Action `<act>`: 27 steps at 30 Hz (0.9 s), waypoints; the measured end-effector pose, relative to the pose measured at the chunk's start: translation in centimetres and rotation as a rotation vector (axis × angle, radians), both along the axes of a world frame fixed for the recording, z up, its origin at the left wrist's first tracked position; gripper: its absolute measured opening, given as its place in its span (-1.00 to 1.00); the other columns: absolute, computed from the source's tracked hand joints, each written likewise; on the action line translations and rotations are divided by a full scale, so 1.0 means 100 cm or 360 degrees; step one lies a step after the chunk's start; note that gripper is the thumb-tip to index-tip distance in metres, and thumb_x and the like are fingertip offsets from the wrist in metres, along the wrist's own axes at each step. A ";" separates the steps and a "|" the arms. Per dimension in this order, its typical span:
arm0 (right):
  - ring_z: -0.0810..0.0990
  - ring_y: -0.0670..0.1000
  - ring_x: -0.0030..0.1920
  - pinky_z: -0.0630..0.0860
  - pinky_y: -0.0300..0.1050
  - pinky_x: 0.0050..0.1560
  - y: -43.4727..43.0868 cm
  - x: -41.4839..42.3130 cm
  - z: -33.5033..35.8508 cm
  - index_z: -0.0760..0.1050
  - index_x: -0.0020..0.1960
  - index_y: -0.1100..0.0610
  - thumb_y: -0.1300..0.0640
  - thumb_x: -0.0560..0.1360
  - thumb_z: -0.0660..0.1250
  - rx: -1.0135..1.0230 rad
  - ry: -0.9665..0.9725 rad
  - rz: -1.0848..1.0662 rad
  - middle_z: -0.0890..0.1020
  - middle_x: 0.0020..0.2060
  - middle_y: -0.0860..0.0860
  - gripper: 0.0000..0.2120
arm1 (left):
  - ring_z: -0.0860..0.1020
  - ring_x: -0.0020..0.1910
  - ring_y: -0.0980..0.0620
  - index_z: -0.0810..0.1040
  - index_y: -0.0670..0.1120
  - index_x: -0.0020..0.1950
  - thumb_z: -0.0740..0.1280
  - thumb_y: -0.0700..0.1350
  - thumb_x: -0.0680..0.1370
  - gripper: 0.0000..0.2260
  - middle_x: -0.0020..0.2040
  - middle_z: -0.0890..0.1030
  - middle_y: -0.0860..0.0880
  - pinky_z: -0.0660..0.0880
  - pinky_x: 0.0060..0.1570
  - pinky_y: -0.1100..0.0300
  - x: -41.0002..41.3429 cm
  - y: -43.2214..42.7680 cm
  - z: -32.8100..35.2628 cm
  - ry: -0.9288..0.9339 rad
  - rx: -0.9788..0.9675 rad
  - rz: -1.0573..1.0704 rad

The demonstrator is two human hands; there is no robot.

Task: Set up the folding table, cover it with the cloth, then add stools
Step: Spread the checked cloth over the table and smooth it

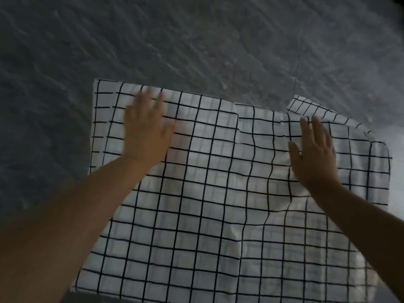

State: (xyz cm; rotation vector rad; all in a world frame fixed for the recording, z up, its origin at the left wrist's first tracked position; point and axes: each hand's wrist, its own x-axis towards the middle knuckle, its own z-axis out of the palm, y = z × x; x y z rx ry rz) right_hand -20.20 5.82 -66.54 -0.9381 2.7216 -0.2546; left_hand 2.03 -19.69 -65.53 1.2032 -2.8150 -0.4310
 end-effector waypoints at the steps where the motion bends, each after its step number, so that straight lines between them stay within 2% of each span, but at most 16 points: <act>1: -0.08 0.11 0.53 -0.01 0.15 0.47 0.001 -0.012 -0.001 -0.01 0.54 0.08 -0.05 0.59 0.09 0.0036 0.0012 0.0072 0.00 0.54 0.10 -0.41 | -0.14 0.52 -0.14 -0.07 -0.07 0.55 -0.02 0.11 0.60 -0.43 0.56 -0.09 -0.13 -0.12 0.46 -0.13 -0.018 0.012 -0.004 -0.0141 0.0043 -0.0191; 3: -0.12 0.09 0.53 -0.06 0.10 0.47 0.000 -0.033 -0.006 -0.03 0.54 0.09 -0.10 0.58 0.08 0.0106 0.0034 0.0175 -0.03 0.54 0.10 -0.38 | -0.26 0.51 -0.08 -0.22 -0.03 0.54 -0.17 0.19 0.57 -0.40 0.55 -0.22 -0.07 -0.22 0.46 -0.09 -0.050 0.036 -0.019 -0.0330 0.0107 -0.0402; 6: -0.08 0.11 0.53 -0.08 0.16 0.48 -0.003 -0.056 -0.018 -0.01 0.54 0.08 -0.18 0.57 0.02 0.0273 0.0019 0.0278 0.03 0.54 0.11 -0.36 | -0.33 0.49 -0.06 -0.35 -0.02 0.50 -0.20 0.25 0.56 -0.37 0.53 -0.31 -0.05 -0.27 0.45 -0.09 -0.080 0.057 -0.039 -0.0471 0.0144 -0.0470; 8: 0.11 0.16 0.49 0.05 0.28 0.44 0.002 -0.069 -0.026 0.11 0.51 0.07 -0.27 0.55 -0.03 0.0376 0.0013 0.0286 0.23 0.47 0.13 -0.36 | -0.35 0.48 -0.06 -0.36 -0.01 0.49 -0.20 0.28 0.55 -0.35 0.52 -0.34 -0.04 -0.26 0.45 -0.12 -0.087 0.054 -0.051 -0.0557 0.0109 -0.0456; 10: 0.28 0.22 0.39 0.14 0.30 0.38 0.011 -0.081 -0.031 0.24 0.43 0.11 -0.36 0.48 -0.07 0.0424 0.0075 0.0280 0.40 0.35 0.17 -0.28 | -0.35 0.48 -0.04 -0.36 0.01 0.50 -0.19 0.33 0.52 -0.31 0.52 -0.35 -0.01 -0.25 0.44 -0.15 -0.086 0.048 -0.058 -0.0546 0.0062 -0.0450; 12: 0.31 0.24 0.35 0.14 0.26 0.38 0.018 -0.093 -0.032 0.30 0.37 0.15 -0.42 0.46 -0.07 0.0490 0.0104 0.0239 0.43 0.30 0.20 -0.23 | -0.33 0.49 -0.02 -0.35 0.04 0.50 -0.17 0.36 0.50 -0.29 0.52 -0.33 0.03 -0.23 0.43 -0.18 -0.085 0.044 -0.060 -0.0530 0.0019 -0.0445; 15: 0.33 0.24 0.32 0.17 0.19 0.36 0.023 -0.102 -0.031 0.33 0.32 0.20 -0.41 0.44 -0.10 0.0549 0.0082 0.0189 0.45 0.26 0.22 -0.20 | -0.30 0.50 -0.03 -0.31 0.05 0.52 -0.17 0.38 0.48 -0.27 0.53 -0.30 0.02 -0.18 0.43 -0.21 -0.085 0.045 -0.058 -0.0559 0.0015 -0.0415; 18: 0.28 0.23 0.36 0.13 0.18 0.40 0.034 -0.108 -0.034 0.28 0.38 0.19 -0.36 0.49 -0.03 0.0360 0.0039 0.0152 0.40 0.31 0.22 -0.26 | -0.27 0.51 -0.07 -0.28 0.02 0.52 -0.18 0.40 0.48 -0.26 0.53 -0.29 -0.02 -0.19 0.43 -0.21 -0.088 0.051 -0.052 -0.0516 -0.0050 -0.0452; 21: 0.13 0.21 0.46 0.00 0.20 0.45 0.068 -0.121 -0.034 0.19 0.45 0.15 -0.23 0.55 0.05 0.0149 0.0095 -0.0059 0.26 0.43 0.20 -0.38 | -0.19 0.52 -0.08 -0.19 -0.01 0.54 -0.16 0.34 0.53 -0.31 0.55 -0.19 -0.05 -0.19 0.43 -0.21 -0.098 0.067 -0.042 -0.0325 -0.0112 -0.0684; 25: 0.07 0.19 0.48 0.07 0.24 0.44 0.117 -0.135 -0.031 0.15 0.48 0.09 -0.12 0.59 0.06 -0.0076 -0.0090 -0.0509 0.16 0.48 0.17 -0.48 | -0.14 0.53 -0.09 -0.07 -0.01 0.55 -0.12 0.31 0.56 -0.35 0.56 -0.06 -0.05 -0.16 0.42 -0.24 -0.125 0.127 -0.040 -0.0247 -0.0091 -0.1188; 27: 0.17 0.15 0.43 0.17 0.20 0.40 0.134 -0.137 -0.030 0.14 0.47 0.08 -0.13 0.59 0.05 -0.0184 -0.0123 -0.0712 0.20 0.46 0.15 -0.48 | -0.14 0.53 -0.08 -0.04 -0.01 0.55 -0.06 0.31 0.56 -0.34 0.56 -0.06 -0.05 -0.17 0.42 -0.23 -0.138 0.162 -0.045 -0.0253 -0.0064 -0.1326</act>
